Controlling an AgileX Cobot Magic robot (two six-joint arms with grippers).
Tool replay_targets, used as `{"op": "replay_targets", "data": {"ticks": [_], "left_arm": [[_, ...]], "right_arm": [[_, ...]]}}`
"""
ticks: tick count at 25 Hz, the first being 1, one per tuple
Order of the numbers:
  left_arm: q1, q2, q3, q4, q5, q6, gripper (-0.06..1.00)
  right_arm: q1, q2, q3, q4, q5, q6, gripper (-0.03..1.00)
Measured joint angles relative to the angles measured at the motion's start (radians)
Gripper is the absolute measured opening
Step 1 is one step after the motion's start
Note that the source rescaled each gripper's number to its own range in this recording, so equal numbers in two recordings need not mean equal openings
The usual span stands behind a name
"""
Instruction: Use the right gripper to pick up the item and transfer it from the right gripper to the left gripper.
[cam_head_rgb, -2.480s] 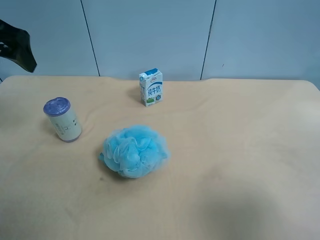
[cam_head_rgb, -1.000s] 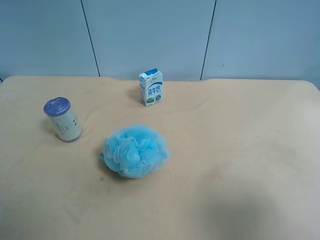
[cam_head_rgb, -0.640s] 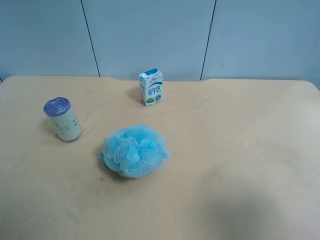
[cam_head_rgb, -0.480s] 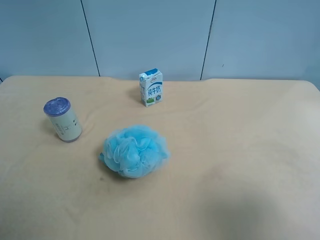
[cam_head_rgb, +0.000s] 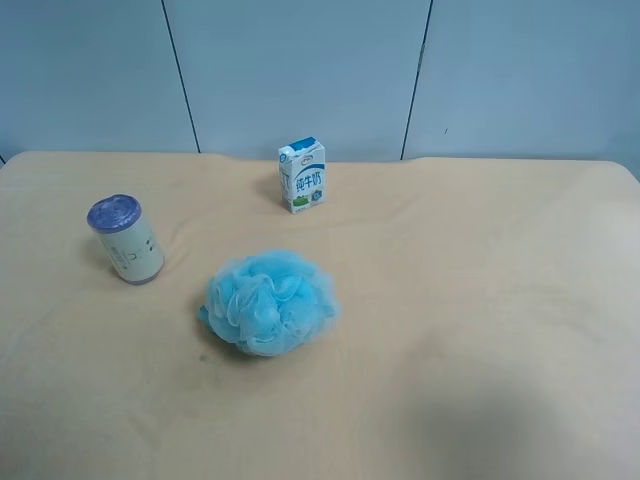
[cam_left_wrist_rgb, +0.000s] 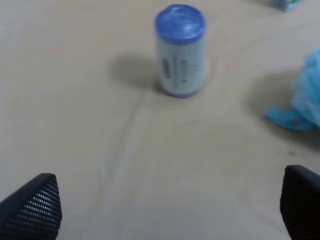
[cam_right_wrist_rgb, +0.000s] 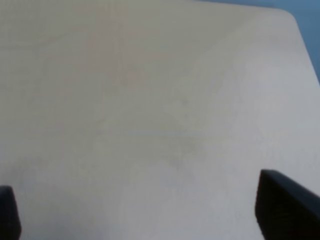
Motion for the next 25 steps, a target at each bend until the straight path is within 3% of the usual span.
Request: {"op": "replay_targets", "data": {"ticks": [2, 4, 25], "left_arm": [[0.076, 0.0, 0.0, 0.0, 0.0, 0.0, 0.63], [0.099, 0.0, 0.0, 0.0, 0.0, 0.0, 0.63], [0.104, 0.0, 0.0, 0.0, 0.0, 0.0, 0.63]], "right_arm": [[0.0, 0.0, 0.0, 0.0, 0.0, 0.0, 0.77], [0.0, 0.0, 0.0, 0.0, 0.0, 0.0, 0.77], [0.0, 0.0, 0.0, 0.0, 0.0, 0.0, 0.77]]}}
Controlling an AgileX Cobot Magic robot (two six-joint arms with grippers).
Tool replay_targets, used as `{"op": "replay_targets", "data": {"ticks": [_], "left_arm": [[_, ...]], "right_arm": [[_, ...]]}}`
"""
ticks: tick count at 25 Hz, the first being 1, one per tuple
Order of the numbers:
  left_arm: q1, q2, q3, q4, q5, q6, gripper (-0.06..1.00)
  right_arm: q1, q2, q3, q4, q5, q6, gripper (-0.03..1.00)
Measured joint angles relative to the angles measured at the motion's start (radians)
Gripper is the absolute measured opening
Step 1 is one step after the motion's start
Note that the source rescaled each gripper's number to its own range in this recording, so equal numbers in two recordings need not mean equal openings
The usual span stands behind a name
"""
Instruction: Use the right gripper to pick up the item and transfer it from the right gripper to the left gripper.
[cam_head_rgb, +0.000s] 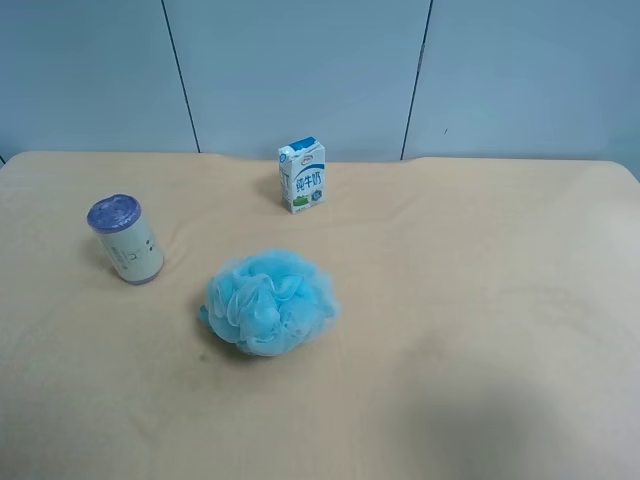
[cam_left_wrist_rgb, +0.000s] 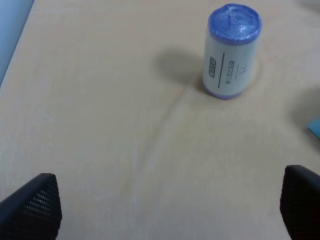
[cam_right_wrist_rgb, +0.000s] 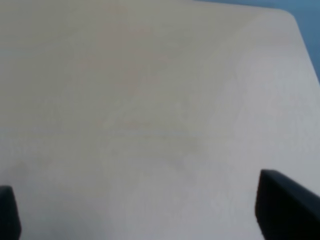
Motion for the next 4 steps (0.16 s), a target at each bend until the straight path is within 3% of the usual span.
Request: {"op": "replay_targets", "data": {"ticks": [4], "left_arm": [[0.0, 0.0, 0.0, 0.0, 0.0, 0.0, 0.63]], "right_arm": [[0.0, 0.0, 0.0, 0.0, 0.0, 0.0, 0.77]]}}
